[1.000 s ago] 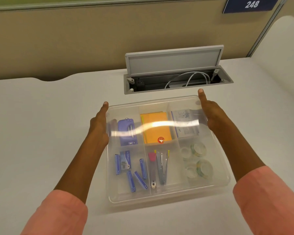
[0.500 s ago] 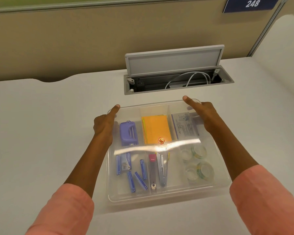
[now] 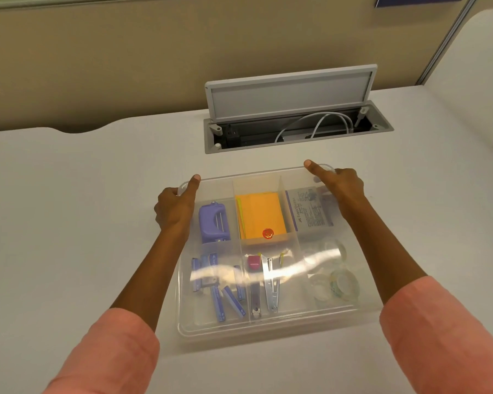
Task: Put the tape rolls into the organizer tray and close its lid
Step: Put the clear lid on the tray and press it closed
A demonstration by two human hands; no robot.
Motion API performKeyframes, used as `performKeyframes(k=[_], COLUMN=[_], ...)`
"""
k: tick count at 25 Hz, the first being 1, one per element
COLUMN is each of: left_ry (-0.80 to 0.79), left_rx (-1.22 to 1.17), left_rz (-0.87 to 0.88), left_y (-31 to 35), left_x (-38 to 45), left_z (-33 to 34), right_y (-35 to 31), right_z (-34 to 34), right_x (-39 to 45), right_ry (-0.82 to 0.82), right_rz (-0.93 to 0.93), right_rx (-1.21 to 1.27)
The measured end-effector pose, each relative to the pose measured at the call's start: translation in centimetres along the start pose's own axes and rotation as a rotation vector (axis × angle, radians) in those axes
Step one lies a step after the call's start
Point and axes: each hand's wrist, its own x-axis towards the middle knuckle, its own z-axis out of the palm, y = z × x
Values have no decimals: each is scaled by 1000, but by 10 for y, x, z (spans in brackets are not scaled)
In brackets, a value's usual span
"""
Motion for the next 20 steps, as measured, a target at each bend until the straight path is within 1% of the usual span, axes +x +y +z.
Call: performKeyframes(k=[2, 4, 5, 7, 8, 9, 10, 12, 13, 14, 16, 20], left_ry=[16, 42, 60, 101, 94, 50, -19, -133, -152, -153, -136, -122], left_rx=[46, 58, 64, 107, 144, 196, 270, 473, 564, 631, 703, 720], left_rz=[27, 104, 193, 451, 572, 667, 733, 805, 822, 832, 855, 861], left_y=[0, -1, -2, -4, -5, -6, -8, -13, -16, -17, -19, -19], left_x=[-2, -5, -8, -16, -20, -24, -27, -32, -33, -33, -33, -33], left_z=[0, -2, -3, -3, -2, 0, 2, 7, 9, 10, 11, 14], right_y=[1, 2, 1, -1, -1, -1, -1, 1, 2, 5, 8, 5], right_z=[2, 5, 6, 8, 9, 9, 9, 10, 13, 15, 20, 22], right_x=[-2, -5, -9, -14, -17, -20, -24, -31, -33, -34, -32, -27], right_ry=[14, 93, 165, 286, 306, 302, 281, 181, 110, 54, 24, 58], right_rz=[3, -24, -55, -146, -206, -293, -418, -693, -770, -799, -793, -802], right_rx=[-20, -49, -43, -22, -33, -54, -90, -212, -300, -396, -530, -551])
